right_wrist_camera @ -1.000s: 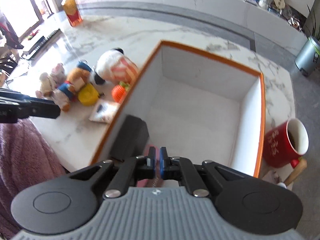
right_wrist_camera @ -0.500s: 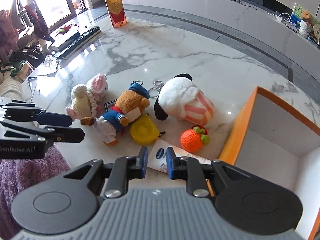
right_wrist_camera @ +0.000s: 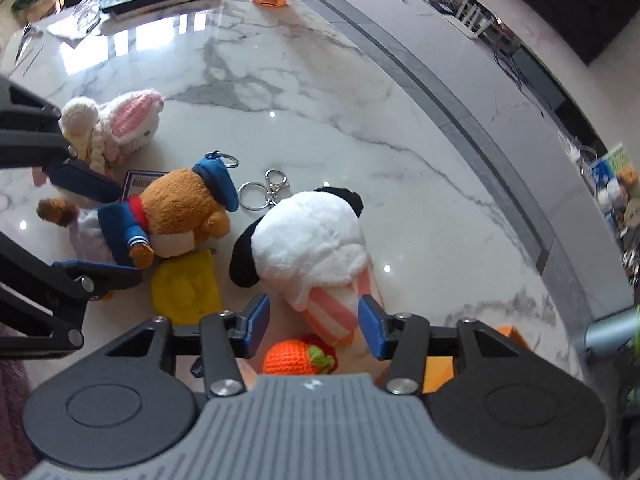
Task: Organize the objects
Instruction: 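Grasp the panda plush with the right tool while the left tool grasps the brown bear plush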
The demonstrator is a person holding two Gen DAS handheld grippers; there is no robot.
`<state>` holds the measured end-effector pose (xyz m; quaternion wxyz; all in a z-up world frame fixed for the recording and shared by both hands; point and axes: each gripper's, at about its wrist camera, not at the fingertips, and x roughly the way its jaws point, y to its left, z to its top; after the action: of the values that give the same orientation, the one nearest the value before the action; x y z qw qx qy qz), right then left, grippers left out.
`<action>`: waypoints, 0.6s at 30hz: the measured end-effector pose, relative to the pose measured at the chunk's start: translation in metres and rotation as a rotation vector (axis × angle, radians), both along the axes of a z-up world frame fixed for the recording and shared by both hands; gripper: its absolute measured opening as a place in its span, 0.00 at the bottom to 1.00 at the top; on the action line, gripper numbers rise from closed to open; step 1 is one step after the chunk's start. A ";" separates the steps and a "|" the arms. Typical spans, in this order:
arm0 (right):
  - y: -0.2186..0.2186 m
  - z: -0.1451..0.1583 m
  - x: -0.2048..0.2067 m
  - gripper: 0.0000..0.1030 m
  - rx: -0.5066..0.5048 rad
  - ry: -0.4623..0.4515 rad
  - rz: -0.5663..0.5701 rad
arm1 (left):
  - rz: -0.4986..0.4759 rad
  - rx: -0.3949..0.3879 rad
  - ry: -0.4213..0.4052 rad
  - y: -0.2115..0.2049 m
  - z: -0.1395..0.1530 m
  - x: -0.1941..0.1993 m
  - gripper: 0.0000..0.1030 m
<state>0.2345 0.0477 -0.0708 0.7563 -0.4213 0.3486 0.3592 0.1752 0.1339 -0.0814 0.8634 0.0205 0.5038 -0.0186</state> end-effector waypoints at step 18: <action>0.037 -0.032 0.023 0.67 -0.056 -0.138 0.008 | 0.099 -0.131 0.001 0.021 -0.004 0.002 0.57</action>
<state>0.2574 0.0849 -0.1033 0.7648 -0.4675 0.3040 0.3227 0.1775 0.1553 -0.0857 0.8626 -0.0610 0.5022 -0.0089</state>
